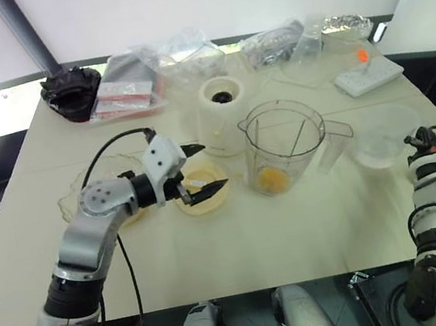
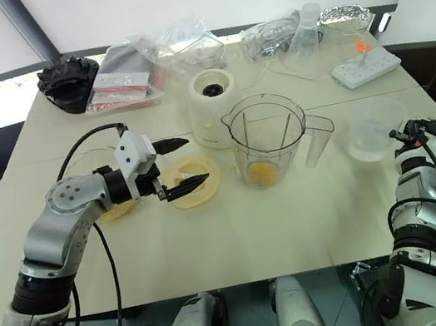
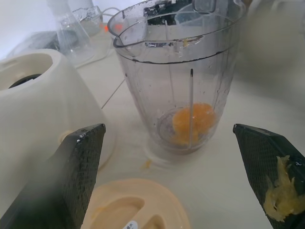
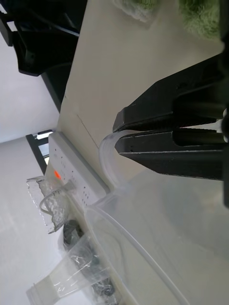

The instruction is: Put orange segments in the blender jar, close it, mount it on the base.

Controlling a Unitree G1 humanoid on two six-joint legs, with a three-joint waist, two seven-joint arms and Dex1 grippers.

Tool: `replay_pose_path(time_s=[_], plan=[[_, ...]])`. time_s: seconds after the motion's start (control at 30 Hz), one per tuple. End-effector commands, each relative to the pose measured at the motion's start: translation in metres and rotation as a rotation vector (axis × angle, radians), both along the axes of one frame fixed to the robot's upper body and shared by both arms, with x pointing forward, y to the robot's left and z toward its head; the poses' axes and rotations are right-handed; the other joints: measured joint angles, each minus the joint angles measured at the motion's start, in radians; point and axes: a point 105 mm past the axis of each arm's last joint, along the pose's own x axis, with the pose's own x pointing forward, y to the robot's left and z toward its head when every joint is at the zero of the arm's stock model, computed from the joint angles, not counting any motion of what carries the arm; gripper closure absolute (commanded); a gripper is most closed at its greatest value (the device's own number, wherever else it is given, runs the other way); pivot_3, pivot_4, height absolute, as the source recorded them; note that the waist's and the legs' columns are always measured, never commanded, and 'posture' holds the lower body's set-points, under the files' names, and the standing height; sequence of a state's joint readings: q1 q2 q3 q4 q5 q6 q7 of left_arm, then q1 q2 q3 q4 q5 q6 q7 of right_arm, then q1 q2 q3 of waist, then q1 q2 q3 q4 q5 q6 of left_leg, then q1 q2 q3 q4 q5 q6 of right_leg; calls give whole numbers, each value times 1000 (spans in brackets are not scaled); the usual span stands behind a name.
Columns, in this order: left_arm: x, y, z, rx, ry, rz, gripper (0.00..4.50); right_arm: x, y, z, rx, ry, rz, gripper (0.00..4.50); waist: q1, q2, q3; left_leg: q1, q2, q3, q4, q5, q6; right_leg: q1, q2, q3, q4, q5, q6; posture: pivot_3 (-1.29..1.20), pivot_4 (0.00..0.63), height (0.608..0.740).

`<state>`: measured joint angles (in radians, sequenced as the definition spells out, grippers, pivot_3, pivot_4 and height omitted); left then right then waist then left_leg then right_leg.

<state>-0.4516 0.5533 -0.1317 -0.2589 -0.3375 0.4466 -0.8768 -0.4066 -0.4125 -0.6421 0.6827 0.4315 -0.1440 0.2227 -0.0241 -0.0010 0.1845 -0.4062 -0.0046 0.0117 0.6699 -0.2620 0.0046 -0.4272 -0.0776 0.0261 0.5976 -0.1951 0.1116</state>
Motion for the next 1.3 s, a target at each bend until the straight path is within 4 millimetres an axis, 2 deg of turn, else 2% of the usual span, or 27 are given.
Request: replay_pose_path(time_s=[0.03,0.33,0.43,0.6,0.87,1.03,1.2,1.3], plan=[[-4,1,12,-16,-45,-2,0,-2,2,1,-51,19,19,4429,-5,0,0,0,0,0,0,0,0,0,0,0,0,0,0,0,150,740],[-7,-6,6,-25,-34,-17,0,-11,-7,-11,-20,79,7,4429,-19,0,0,2,0,0,-1,0,0,1,0,0,0,0,0,0,150,740],[-8,-7,5,-25,-32,-20,0,-12,-8,-11,-21,87,8,3515,-19,-1,0,2,0,0,-1,0,0,1,0,0,0,0,0,0,150,740],[-8,-8,3,-25,-27,-26,0,-17,-9,-11,-53,108,0,987,-20,-1,0,2,0,0,-1,0,0,1,0,0,-1,0,0,0,150,740],[-7,-11,2,-22,-22,-44,0,-37,-10,-8,-85,112,-18,987,-16,-1,0,2,0,1,-2,0,0,1,0,1,0,0,0,0,150,740],[-7,-12,1,-22,-18,-56,0,-57,-1,0,-154,128,25,987,-12,0,0,2,0,1,-2,0,0,1,0,1,-1,0,0,0,150,740],[-5,-12,1,-33,-9,-70,0,-90,8,10,-236,184,68,987,-8,0,-1,2,1,0,-2,0,0,1,0,1,0,-1,0,0,150,740],[-3,-12,2,-38,-9,-76,0,-118,35,13,-291,237,176,987,2,1,-1,2,1,0,-2,0,0,1,0,1,0,-1,0,0,150,740]])
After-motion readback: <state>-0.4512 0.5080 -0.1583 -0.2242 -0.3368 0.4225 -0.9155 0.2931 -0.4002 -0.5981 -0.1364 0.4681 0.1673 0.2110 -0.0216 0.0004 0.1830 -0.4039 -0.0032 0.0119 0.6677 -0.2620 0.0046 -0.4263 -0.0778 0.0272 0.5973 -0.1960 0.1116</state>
